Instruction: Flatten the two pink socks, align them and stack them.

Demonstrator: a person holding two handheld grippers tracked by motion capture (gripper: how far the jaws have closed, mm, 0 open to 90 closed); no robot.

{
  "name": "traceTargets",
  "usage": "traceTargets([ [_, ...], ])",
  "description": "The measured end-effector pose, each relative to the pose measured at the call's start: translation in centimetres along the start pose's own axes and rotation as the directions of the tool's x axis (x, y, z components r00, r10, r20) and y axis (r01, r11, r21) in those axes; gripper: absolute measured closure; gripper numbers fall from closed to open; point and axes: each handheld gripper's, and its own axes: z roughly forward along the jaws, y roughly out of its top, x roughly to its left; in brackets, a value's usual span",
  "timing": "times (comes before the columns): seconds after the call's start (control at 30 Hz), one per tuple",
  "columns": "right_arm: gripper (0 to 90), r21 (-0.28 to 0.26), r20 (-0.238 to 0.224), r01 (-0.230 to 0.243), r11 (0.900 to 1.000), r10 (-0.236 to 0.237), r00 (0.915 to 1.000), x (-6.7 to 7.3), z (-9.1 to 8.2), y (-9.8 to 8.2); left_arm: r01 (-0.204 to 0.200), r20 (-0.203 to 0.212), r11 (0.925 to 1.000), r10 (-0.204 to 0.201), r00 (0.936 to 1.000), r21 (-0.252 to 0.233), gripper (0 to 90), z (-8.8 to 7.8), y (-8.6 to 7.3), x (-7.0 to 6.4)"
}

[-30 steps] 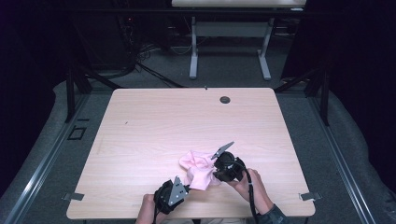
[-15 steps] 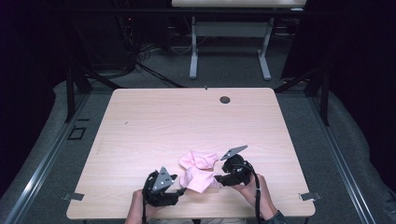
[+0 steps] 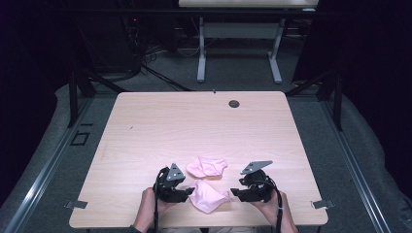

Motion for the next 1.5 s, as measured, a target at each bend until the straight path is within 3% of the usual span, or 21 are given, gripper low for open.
traceTargets([
  [0.17, 46.8, -0.002, -0.039, 0.027, 1.0, -0.028, 0.9989, 0.4, -0.8, -1.1, 0.003, 0.007, 0.9984, -0.003, 1.0, 0.057, 52.1, 0.8, 0.2, 0.1],
  [0.33, 50.4, 0.035, -0.064, 0.093, 0.995, -0.091, 0.9938, 2.0, 1.1, -1.8, 0.004, 0.016, 0.9983, -0.005, 0.9999, 0.059, 62.5, 1.3, 0.2, -0.2],
  [0.43, 58.6, 0.045, -0.057, 0.114, 0.992, -0.111, 0.9921, 2.3, 1.9, -2.0, 0.001, 0.01, 0.9983, -0.002, 1.0, 0.059, 69.1, 1.5, 0.2, -0.3],
  [0.57, 78.8, 0.006, -0.05, 0.097, 0.995, -0.097, 0.994, 2.1, 2.4, -2.3, -0.013, -0.003, 0.9987, 0.013, 0.9999, 0.05, 84.0, 1.6, 0.3, -0.6],
  [0.67, 84.6, -0.018, -0.028, 0.099, 0.995, -0.099, 0.9947, 2.0, 2.3, -2.4, -0.029, -0.036, 0.9992, 0.03, 0.9989, 0.026, 89.2, 1.6, 0.2, -1.1],
  [0.8, 84.9, -0.014, -0.002, 0.111, 0.994, -0.111, 0.9938, 1.6, 0.6, -2.1, -0.042, -0.048, 0.998, 0.039, 0.9981, -0.049, 89.4, 0.7, 0.5, -1.8],
  [0.93, 84.6, -0.016, 0.01, 0.108, 0.994, -0.108, 0.9942, 1.5, -2.0, -1.4, -0.049, -0.056, 0.9893, 0.042, 0.9975, -0.137, 89.4, -0.9, 1.4, -3.0],
  [1.07, 83.9, 0.013, 0.008, 0.087, 0.996, -0.087, 0.9961, 1.8, -4.6, -0.8, -0.078, -0.073, 0.9836, 0.067, 0.9951, -0.162, 89.4, -1.7, 1.8, -4.6],
  [1.17, 83.3, 0.058, 0.004, 0.064, 0.996, -0.065, 0.9979, 1.3, -5.3, -0.2, -0.075, -0.078, 0.987, 0.064, 0.9949, -0.142, 89.3, -1.5, 1.6, -4.9],
  [1.23, 82.6, 0.092, -0.005, 0.039, 0.995, -0.039, 0.9992, 0.6, -4.6, 0.3, -0.059, -0.089, 0.9907, 0.049, 0.9948, -0.122, 89.3, -1.1, 1.1, -4.8],
  [1.33, 80.9, 0.14, -0.009, 0.01, 0.99, -0.009, 0.9999, -0.7, -2.2, 0.9, -0.055, -0.11, 0.9936, 0.044, 0.993, -0.099, 89.3, -0.7, 0.5, -4.4],
  [1.4, 79.7, 0.167, -0.002, 0.007, 0.986, -0.007, 1.0, -1.5, -0.3, 1.3, -0.051, -0.133, 0.9949, 0.039, 0.9903, -0.087, 89.3, -0.4, 0.0, -4.2],
  [1.5, 78.6, 0.168, 0.004, 0.017, 0.986, -0.018, 0.9998, -1.8, 1.7, 1.6, -0.042, -0.158, 0.9959, 0.029, 0.9869, -0.08, 89.3, -0.3, -0.6, -3.9],
])
